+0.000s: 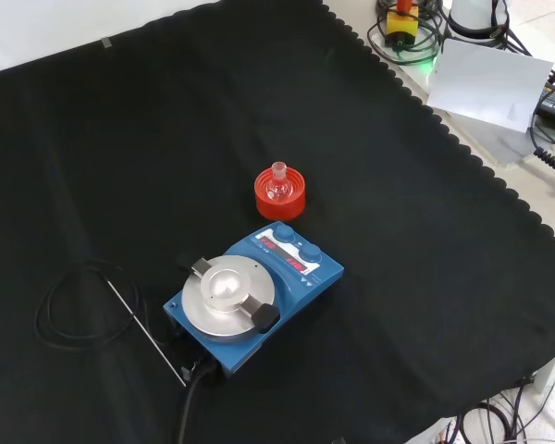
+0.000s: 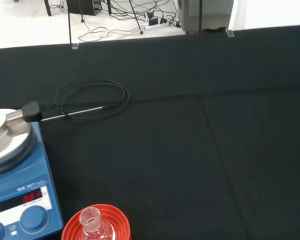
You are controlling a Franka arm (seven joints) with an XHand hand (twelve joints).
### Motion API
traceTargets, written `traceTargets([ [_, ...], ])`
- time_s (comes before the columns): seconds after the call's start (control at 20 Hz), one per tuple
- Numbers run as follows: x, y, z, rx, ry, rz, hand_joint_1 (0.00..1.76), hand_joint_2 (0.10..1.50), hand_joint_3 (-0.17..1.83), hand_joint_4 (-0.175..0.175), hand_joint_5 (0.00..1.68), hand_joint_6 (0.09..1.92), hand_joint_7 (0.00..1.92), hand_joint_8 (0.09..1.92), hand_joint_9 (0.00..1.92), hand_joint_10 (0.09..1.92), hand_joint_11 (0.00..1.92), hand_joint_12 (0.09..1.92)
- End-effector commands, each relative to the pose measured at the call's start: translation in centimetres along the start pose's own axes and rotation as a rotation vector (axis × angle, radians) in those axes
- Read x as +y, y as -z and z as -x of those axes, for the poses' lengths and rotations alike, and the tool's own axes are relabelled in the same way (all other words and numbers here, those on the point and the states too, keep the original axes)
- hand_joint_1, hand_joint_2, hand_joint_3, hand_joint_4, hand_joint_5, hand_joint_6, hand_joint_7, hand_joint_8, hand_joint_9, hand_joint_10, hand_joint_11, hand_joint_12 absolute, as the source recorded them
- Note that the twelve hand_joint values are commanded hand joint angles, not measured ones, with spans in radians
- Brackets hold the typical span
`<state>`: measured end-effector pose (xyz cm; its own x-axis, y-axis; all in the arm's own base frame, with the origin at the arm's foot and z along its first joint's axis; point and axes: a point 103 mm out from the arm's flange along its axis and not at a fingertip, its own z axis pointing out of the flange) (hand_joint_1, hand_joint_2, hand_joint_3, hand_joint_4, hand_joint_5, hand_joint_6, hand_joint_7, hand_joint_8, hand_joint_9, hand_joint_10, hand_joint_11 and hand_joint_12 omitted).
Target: Pick up the round-bottom flask.
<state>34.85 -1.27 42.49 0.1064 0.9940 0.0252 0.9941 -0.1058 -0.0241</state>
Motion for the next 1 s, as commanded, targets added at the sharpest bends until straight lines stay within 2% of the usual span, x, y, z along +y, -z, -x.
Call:
traceTargets([
  [0.05,4.9,-5.9,1.6,0.008,-0.009,-0.019,0.36,1.18,0.29,-0.025,0.45,0.13,0.16,0.60,0.30,0.68,0.04,1.43],
  [0.3,7.8,-9.4,0.9,0.020,0.024,-0.006,0.38,1.16,0.29,-0.027,0.48,0.14,0.17,0.61,0.31,0.68,0.05,1.43],
  [0.5,9.2,-12.6,-0.5,0.000,0.065,-0.014,0.55,1.06,0.29,-0.025,0.55,0.17,0.24,0.64,0.39,0.69,0.09,1.41],
  [0.55,9.4,-13.4,-0.8,0.022,0.068,-0.018,0.56,1.05,0.31,-0.025,0.55,0.18,0.24,0.64,0.40,0.68,0.10,1.41],
  [0.65,9.9,-15.0,-1.3,0.066,0.068,-0.030,0.71,0.93,0.34,-0.021,0.62,0.22,0.30,0.66,0.45,0.67,0.13,1.41],
  [0.8,10.2,-17.7,-1.9,0.135,0.058,-0.054,0.81,0.77,0.53,-0.023,0.65,0.32,0.34,0.67,0.50,0.65,0.17,1.39],
  [1.0,10.1,-21.2,-2.2,0.175,0.059,-0.081,0.83,0.72,0.60,-0.029,0.66,0.37,0.36,0.67,0.51,0.65,0.19,1.39],
])
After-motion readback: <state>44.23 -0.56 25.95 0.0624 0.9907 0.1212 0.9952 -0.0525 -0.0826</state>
